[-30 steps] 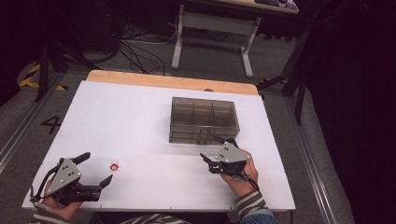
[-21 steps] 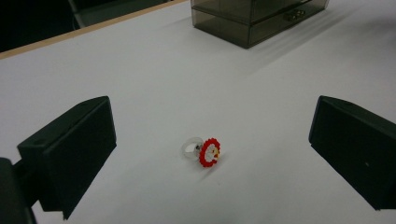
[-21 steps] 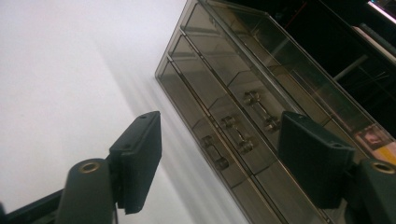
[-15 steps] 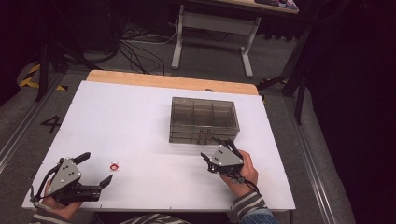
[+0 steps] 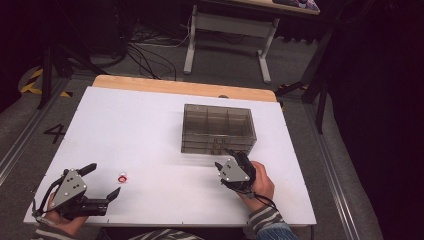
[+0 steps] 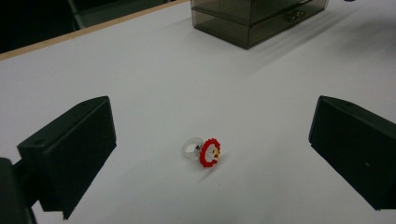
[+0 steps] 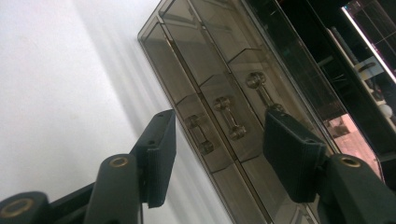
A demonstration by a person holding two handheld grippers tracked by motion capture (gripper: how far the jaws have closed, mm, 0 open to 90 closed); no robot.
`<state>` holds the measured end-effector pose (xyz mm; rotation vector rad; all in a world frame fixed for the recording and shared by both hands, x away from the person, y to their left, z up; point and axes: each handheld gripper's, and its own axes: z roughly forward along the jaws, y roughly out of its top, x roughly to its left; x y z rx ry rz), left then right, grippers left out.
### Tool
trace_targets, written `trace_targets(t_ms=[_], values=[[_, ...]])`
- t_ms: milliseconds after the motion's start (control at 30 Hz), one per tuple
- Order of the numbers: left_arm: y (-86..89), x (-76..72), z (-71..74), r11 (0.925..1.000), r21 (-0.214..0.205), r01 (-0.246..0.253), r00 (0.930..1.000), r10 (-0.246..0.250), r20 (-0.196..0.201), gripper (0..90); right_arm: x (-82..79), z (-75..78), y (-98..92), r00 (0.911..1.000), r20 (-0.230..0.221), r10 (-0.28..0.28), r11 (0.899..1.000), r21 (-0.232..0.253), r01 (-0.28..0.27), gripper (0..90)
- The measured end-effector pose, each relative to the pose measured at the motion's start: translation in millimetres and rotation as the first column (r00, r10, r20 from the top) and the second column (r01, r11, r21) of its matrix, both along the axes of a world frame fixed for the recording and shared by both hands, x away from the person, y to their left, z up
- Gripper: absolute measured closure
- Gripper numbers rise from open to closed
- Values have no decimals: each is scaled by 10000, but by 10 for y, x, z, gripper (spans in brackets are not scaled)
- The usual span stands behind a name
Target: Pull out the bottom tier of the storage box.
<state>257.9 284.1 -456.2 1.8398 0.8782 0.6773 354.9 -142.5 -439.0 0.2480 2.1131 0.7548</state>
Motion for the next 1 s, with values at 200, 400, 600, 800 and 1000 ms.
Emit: trace_targets(t_ms=[200,400,600,800,1000], values=[[1,-1,1,10000,-1,5,10000,-5,7,13,-13,-34,29,9997,192,-162,9998,-137,165,455],[-2,-2,0,10000,-24,15,10000,-15,-4,13,-11,-60,40,9989,422,-222,9992,-311,235,458],[-1,-2,1,10000,-27,12,10000,-12,5,13,-19,-151,85,9950,918,-404,9952,-850,483,481],[1,-2,1,10000,2,11,10000,-11,18,13,-17,-228,109,9881,1422,-580,9876,-1364,776,491],[-3,-2,0,10000,-21,10,10000,-10,-2,13,2,-299,148,9832,1715,-620,9794,-1793,931,503]])
